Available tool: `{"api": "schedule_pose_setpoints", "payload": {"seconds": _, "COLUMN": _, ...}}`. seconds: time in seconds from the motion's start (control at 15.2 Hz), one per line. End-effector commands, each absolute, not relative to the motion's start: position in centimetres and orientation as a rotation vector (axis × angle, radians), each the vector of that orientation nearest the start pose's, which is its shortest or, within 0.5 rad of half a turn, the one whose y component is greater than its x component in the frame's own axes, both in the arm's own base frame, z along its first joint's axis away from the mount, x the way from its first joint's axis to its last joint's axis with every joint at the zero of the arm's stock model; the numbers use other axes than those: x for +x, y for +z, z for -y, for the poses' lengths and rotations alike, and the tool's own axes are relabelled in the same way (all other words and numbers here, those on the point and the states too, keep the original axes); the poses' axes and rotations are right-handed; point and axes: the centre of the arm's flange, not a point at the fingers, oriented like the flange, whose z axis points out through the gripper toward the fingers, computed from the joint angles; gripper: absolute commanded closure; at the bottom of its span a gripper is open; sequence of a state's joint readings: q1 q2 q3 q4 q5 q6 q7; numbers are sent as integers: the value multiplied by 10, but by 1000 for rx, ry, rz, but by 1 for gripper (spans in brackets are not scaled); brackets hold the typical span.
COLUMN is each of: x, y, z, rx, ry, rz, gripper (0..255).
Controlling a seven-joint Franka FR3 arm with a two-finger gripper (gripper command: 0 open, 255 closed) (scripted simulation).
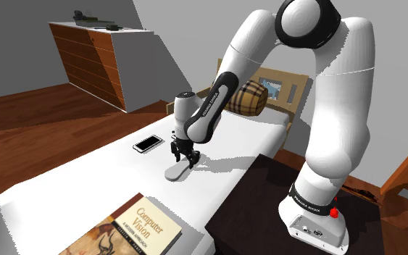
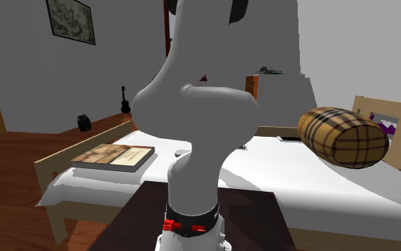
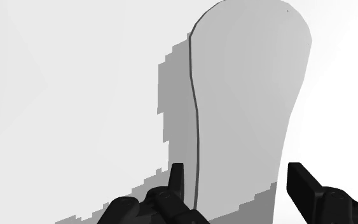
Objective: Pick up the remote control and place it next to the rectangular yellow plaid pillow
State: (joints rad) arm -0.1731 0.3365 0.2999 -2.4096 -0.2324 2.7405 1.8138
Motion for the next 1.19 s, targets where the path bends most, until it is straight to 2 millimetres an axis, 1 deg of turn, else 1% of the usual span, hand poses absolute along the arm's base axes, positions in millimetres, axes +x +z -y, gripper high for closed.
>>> {"api": "schedule_pose_setpoints", "payload": {"seconds": 0.0, "x": 489, "y": 182, "z": -78, "rx": -2296, "ry": -9, "rz": -2117, "gripper": 255}}
{"api": "schedule_pose_setpoints", "payload": {"seconds": 0.33, "x": 489, "y": 182, "z": -78, "rx": -2296, "ry": -9, "rz": -2117, "gripper": 255}}
{"api": "schedule_pose_setpoints", "payload": {"seconds": 1.12, "x": 489, "y": 245, "z": -78, "rx": -2296, "ry": -9, "rz": -2117, "gripper": 255}}
